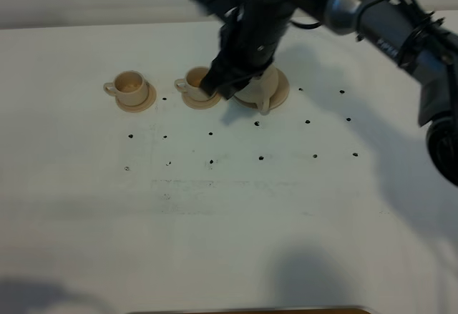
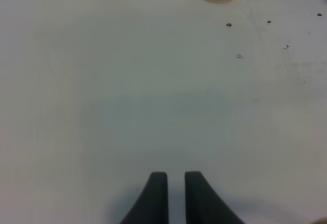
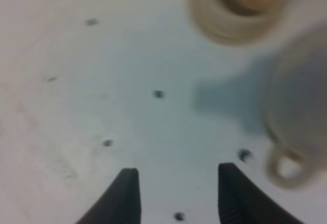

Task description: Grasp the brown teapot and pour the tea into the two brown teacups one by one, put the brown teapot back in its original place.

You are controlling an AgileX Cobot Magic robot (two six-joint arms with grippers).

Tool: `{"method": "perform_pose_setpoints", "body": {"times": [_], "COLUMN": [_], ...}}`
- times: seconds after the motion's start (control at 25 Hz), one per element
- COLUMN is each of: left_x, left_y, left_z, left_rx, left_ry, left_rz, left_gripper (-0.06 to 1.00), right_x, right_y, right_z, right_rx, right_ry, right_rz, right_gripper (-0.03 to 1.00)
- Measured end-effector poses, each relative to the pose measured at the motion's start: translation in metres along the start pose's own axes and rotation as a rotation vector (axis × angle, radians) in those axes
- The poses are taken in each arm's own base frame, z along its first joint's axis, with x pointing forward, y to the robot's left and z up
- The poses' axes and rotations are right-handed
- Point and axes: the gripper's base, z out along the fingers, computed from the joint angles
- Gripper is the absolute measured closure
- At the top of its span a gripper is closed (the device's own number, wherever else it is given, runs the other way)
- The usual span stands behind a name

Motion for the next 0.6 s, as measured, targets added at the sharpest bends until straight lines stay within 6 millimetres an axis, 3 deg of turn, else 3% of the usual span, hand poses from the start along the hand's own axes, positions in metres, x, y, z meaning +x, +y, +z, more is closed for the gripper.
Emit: {"method": "perform_pose_setpoints", "body": {"times": [0.16,0.4,0.6], "left_x": [0.000,0.000,0.000], "left_y": [0.000,0.000,0.000], "left_z": [0.000,0.000,0.000], "left_rx": [0.000,0.000,0.000], "left_ry": [0.000,0.000,0.000], "left_rz": [0.000,0.000,0.000], "left_gripper": [0.88,0.88,0.88], "right_x": [0.004,0.005,0.008], "right_y": [-0.021,-0.030,-0.034], "right_z": [-0.003,-0.004,0.016], "right_rx": [0.073,0.150,0.154], "right_ry": [0.008,0.006,0.037], "right_rz": [0.108,0.232,0.327], "right_gripper": [0.60,0.60,0.60]}}
